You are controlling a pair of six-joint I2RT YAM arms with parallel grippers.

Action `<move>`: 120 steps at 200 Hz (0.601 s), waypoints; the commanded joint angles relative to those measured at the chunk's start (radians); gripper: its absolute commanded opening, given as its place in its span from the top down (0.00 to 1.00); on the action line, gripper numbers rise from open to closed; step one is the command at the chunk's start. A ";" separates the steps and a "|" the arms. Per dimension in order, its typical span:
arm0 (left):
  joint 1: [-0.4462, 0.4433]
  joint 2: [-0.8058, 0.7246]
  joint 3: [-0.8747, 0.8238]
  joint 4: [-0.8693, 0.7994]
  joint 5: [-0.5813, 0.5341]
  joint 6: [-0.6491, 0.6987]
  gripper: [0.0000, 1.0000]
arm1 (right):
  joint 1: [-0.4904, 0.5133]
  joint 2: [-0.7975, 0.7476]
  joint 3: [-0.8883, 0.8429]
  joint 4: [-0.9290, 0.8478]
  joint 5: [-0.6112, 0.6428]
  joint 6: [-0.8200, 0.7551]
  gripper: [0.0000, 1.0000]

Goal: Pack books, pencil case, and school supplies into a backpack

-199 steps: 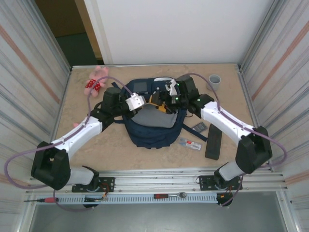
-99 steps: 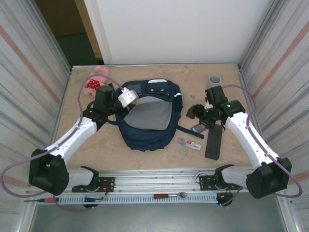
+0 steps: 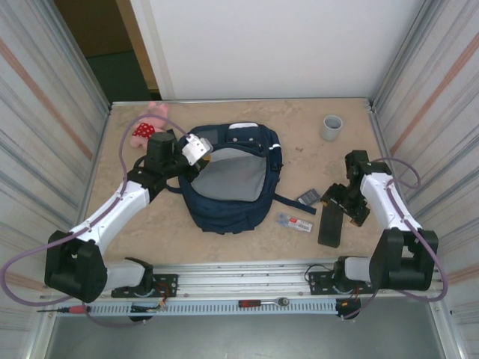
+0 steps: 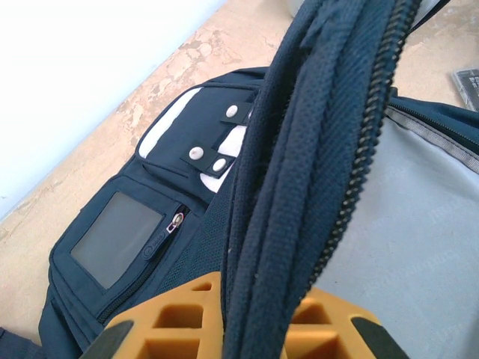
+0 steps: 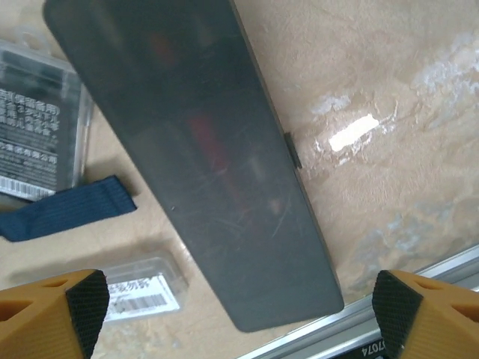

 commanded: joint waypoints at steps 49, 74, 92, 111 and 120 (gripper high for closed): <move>0.016 -0.028 0.021 0.055 0.009 -0.047 1.00 | 0.025 0.165 -0.006 0.114 0.013 -0.110 0.05; 0.015 -0.026 0.021 0.056 0.012 -0.049 1.00 | 0.011 0.217 -0.005 0.128 0.038 -0.109 0.05; 0.016 -0.025 0.021 0.055 0.013 -0.049 1.00 | -0.009 0.244 -0.010 0.151 0.018 -0.107 0.08; 0.016 -0.025 0.021 0.053 0.012 -0.048 1.00 | -0.025 0.265 -0.011 0.169 0.007 -0.100 0.10; 0.016 -0.023 0.021 0.055 0.012 -0.048 1.00 | -0.031 0.271 -0.009 0.169 0.020 -0.088 0.10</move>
